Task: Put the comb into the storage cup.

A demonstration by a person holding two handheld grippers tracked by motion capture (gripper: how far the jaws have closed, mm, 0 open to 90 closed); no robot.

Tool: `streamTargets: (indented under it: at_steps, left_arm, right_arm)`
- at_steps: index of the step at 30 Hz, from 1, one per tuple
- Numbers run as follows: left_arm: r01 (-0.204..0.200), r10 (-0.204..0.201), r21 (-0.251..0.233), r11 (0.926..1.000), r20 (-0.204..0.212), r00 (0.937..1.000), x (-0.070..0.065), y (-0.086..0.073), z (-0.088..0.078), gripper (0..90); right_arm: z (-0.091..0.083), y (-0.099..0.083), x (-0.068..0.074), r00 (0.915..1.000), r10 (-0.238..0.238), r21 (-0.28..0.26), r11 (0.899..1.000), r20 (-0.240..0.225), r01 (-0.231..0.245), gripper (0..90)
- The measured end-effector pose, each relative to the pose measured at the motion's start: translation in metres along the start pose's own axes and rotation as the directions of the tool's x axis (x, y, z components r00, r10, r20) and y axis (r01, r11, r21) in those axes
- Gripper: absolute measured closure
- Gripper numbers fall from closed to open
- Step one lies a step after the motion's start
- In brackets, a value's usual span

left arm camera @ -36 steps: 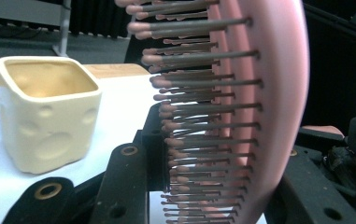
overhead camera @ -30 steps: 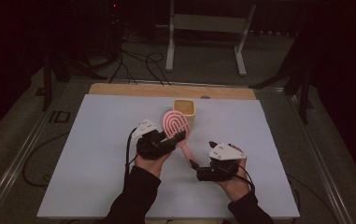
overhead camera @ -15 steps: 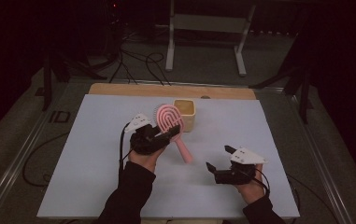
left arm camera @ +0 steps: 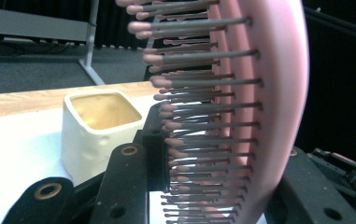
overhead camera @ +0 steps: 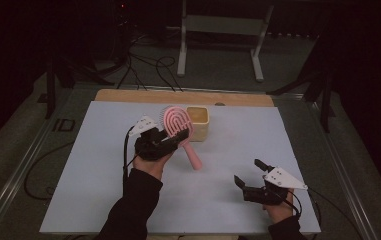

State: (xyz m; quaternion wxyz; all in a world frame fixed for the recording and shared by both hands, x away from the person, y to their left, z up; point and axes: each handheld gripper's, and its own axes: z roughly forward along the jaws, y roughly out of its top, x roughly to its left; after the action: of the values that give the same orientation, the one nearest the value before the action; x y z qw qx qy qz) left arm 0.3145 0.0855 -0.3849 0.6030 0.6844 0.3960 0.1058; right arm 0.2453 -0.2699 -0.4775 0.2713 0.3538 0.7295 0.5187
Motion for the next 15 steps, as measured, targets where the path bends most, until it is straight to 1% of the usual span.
streamTargets:
  at_steps: [3, 4, 6, 8, 10, 13, 14, 15]
  left_arm:
    - [0.002, -0.002, -0.005, 1.0, 0.001, 1.0, 0.003, 0.002, -0.002, 64.9]
    - [0.004, -0.004, -0.008, 1.0, -0.001, 1.0, 0.004, 0.003, -0.002, 64.8]
    - [0.008, -0.008, -0.01, 0.9999, 0.0, 1.0, 0.007, 0.005, -0.003, 64.9]
    - [0.007, -0.007, -0.014, 0.9999, 0.003, 1.0, 0.009, 0.007, -0.004, 64.9]
    - [0.003, -0.003, -0.014, 0.9999, 0.001, 1.0, 0.011, 0.009, -0.004, 64.9]
    - [0.003, -0.003, -0.016, 0.9999, 0.004, 1.0, 0.013, 0.011, -0.004, 64.9]
    - [-0.002, 0.002, -0.017, 0.9999, 0.002, 1.0, 0.013, 0.012, -0.003, 64.8]
    - [-0.003, 0.003, -0.016, 0.9999, 0.0, 1.0, 0.014, 0.012, -0.003, 64.8]
  right_arm:
    - [-0.001, -0.001, -0.001, 1.0, -0.001, -0.004, 1.0, 0.004, 0.001, 9.3]
    - [-0.001, -0.002, -0.001, 1.0, -0.002, -0.014, 1.0, 0.003, 0.002, 10.0]
    - [-0.002, -0.003, -0.002, 1.0, -0.003, -0.019, 1.0, 0.003, 0.004, 11.3]
    - [-0.003, -0.005, -0.002, 1.0, 0.002, -0.038, 0.999, -0.009, -0.002, 12.2]
    - [-0.003, -0.005, -0.002, 1.0, -0.004, -0.038, 0.999, -0.008, 0.004, 12.2]
    - [-0.002, -0.007, -0.001, 1.0, 0.0, -0.026, 1.0, -0.005, 0.0, 12.2]
    - [-0.002, -0.008, 0.0, 0.9999, 0.002, -0.023, 1.0, -0.015, -0.003, 12.3]
    - [-0.002, -0.008, 0.0, 0.9999, 0.002, -0.023, 1.0, -0.015, -0.003, 12.3]
